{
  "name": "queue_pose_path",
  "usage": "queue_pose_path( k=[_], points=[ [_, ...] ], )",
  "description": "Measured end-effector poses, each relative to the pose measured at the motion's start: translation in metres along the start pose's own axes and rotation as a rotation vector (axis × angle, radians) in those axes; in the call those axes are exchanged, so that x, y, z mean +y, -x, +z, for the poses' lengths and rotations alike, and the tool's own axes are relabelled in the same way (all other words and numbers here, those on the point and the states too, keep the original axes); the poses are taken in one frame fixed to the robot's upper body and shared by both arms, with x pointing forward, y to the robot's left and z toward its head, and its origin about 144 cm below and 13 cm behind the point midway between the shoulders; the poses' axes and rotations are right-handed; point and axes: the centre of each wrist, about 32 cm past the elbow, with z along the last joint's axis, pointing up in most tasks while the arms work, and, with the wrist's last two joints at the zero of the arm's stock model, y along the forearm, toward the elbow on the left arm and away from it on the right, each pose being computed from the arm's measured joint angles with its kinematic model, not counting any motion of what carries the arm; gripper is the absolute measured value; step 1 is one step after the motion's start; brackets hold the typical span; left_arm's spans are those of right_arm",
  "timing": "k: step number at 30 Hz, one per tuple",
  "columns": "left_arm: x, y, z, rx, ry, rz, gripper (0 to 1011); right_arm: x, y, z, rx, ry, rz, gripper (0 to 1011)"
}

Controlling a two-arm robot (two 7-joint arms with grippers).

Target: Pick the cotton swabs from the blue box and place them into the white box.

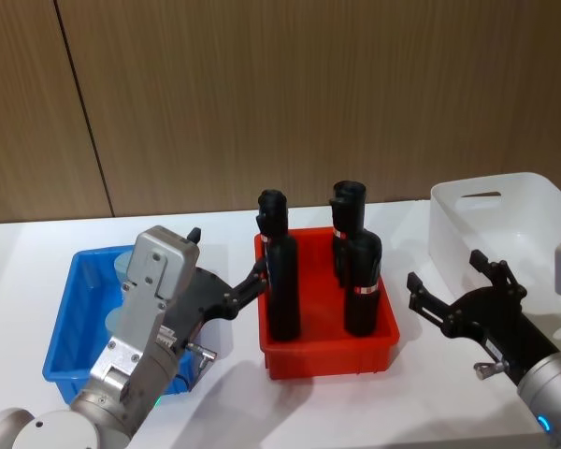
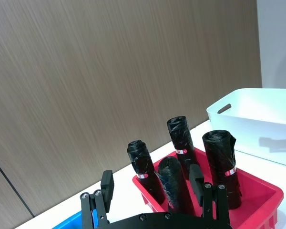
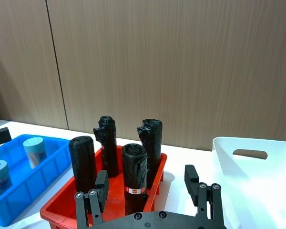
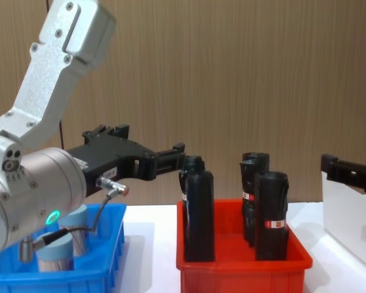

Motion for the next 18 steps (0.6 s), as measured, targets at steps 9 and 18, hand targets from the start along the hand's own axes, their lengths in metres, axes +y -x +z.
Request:
queue_pose_path(
  k=[9,18],
  points=[
    [0.0,0.0,0.0,0.0,0.0,0.0,1004,0.0,0.0,0.0,0.0,0.0,0.0,1002],
    [0.0,0.0,0.0,0.0,0.0,0.0,1004,0.0,0.0,0.0,0.0,0.0,0.0,1002]
  ],
)
